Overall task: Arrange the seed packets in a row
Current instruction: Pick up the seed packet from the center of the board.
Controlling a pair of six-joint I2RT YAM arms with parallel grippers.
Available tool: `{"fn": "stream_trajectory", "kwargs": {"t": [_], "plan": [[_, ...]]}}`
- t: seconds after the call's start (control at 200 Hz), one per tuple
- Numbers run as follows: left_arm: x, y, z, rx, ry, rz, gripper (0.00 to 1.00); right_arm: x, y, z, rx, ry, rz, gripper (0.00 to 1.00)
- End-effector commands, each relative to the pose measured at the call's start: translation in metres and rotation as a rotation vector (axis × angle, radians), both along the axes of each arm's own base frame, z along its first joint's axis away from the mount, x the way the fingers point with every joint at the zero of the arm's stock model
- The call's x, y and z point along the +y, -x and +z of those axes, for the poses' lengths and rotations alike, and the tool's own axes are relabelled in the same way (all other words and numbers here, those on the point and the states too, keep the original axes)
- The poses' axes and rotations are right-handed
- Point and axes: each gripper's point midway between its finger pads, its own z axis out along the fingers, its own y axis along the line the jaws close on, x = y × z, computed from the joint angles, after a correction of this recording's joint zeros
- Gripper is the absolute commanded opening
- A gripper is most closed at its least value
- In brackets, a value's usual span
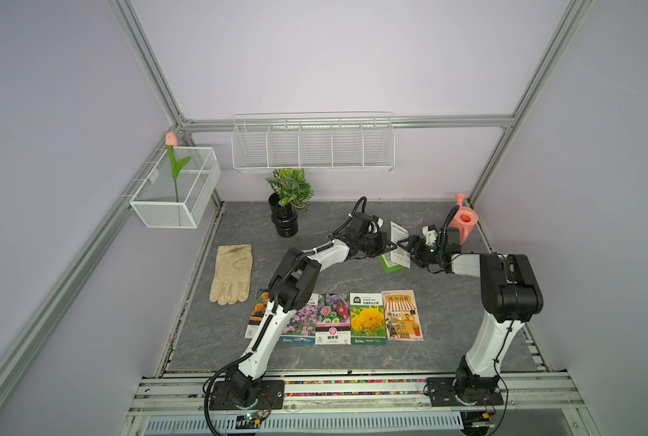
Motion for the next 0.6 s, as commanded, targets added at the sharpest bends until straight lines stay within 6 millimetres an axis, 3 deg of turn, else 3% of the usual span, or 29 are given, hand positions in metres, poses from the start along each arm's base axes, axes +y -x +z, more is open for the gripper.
{"fn": "stream_trajectory", "kwargs": {"t": [0.0,0.105,0.185,0.205,0.29,0.435,0.6], "plan": [[0.007,0.007,0.01,-0.075,-0.064,-0.016,0.0,0.006,0.005,0.023,-0.053,-0.016,0.013,0.84],[0.03,0.01,0.012,-0.195,-0.207,-0.027,0.0,-0.005,0.012,0.03,-0.064,0.03,-0.017,0.91],[0.048,0.013,0.02,-0.292,-0.303,-0.048,0.0,-0.014,0.014,0.05,-0.109,0.034,-0.05,0.93],[0.053,0.013,0.022,-0.312,-0.323,-0.043,0.0,-0.017,0.021,0.045,-0.096,0.037,-0.058,0.94],[0.071,0.014,0.029,-0.395,-0.385,-0.014,0.0,-0.022,0.03,0.062,-0.129,0.063,-0.076,0.95],[0.098,0.012,0.044,-0.525,-0.54,0.068,0.0,-0.018,0.045,0.09,-0.179,0.104,-0.053,0.97],[0.108,0.022,0.06,-0.761,-0.859,0.128,0.0,0.001,0.058,0.12,-0.227,0.117,-0.027,0.98]]}}
